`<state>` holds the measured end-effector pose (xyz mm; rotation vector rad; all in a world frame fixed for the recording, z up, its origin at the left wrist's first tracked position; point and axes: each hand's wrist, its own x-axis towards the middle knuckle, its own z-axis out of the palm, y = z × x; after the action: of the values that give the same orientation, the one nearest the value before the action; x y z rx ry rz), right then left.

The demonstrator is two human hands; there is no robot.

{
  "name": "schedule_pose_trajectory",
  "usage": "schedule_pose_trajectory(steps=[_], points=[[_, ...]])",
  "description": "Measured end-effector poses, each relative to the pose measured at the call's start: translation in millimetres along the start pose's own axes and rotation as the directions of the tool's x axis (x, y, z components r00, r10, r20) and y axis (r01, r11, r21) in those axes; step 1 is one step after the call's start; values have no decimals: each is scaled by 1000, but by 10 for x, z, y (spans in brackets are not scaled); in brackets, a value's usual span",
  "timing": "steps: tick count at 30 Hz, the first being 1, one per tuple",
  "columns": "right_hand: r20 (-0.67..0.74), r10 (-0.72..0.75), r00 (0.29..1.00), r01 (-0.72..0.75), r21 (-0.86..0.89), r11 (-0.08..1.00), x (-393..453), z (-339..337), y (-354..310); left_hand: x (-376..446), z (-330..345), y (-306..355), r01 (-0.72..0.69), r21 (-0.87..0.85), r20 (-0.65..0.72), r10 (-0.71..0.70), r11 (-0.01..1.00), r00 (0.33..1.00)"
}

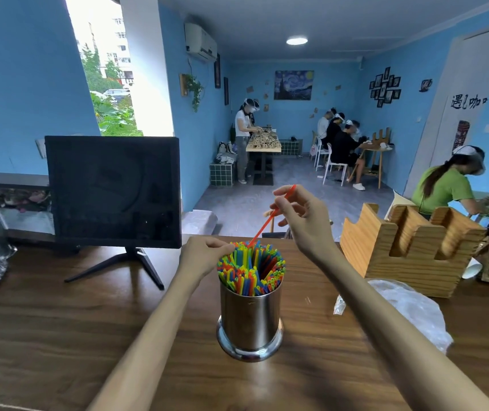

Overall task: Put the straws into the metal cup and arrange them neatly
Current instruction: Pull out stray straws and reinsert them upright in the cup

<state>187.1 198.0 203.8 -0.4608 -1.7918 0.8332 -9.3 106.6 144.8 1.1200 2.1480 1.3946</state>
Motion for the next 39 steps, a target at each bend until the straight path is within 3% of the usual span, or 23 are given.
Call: schedule_pose_trajectory(steps=[5, 8, 12, 14, 16, 19, 24, 28, 32, 35, 36, 38, 39], points=[[-74, -76, 994, 78, 29, 997, -18, 10, -93, 6, -25, 34, 4, -19, 20, -4, 1000, 1000], [53, -92, 994, 95, -48, 994, -69, 59, -84, -1, -35, 50, -22, -5, 0, 22, 1000, 1000], [252, -36, 967, 105, -266, 958, -202, 194, 162, -41, -122, 217, -145, -103, -174, 126, 984, 977], [311, -10, 950, 131, -368, 921, -271, 231, 298, -91, -198, 363, -281, -214, -289, 214, 936, 933], [343, 8, 939, 152, -438, 886, -312, 256, 382, -157, -279, 516, -447, -260, -435, 309, 856, 846], [339, 40, 940, 123, -446, 887, -288, 264, 389, -246, -364, 725, -591, -303, -588, 341, 748, 733], [321, 87, 943, -2, -257, 967, -224, 241, 223, -279, -368, 813, -633, -441, -651, 259, 636, 714], [257, 231, 939, -246, 31, 969, -173, 184, 135, -218, -316, 696, -571, -528, -608, 190, 628, 771], [215, 445, 869, -493, 439, 751, -74, 123, 57, -212, -234, 569, -472, -619, -490, 162, 628, 857], [132, 543, 829, -467, 697, 544, 66, 52, 1, -228, -213, 482, -196, -767, -125, 156, 611, 980], [114, 561, 820, -452, 732, 511, 117, 25, -10, -235, -215, 449, -73, -806, 27, 159, 588, 987], [57, 551, 832, -421, 712, 562, 202, -21, -30, -227, -208, 365, 77, -803, 227, 184, 592, 956], [13, 519, 855, -395, 664, 635, 227, -32, -28, -218, -193, 320, 88, -775, 262, 191, 626, 946]])
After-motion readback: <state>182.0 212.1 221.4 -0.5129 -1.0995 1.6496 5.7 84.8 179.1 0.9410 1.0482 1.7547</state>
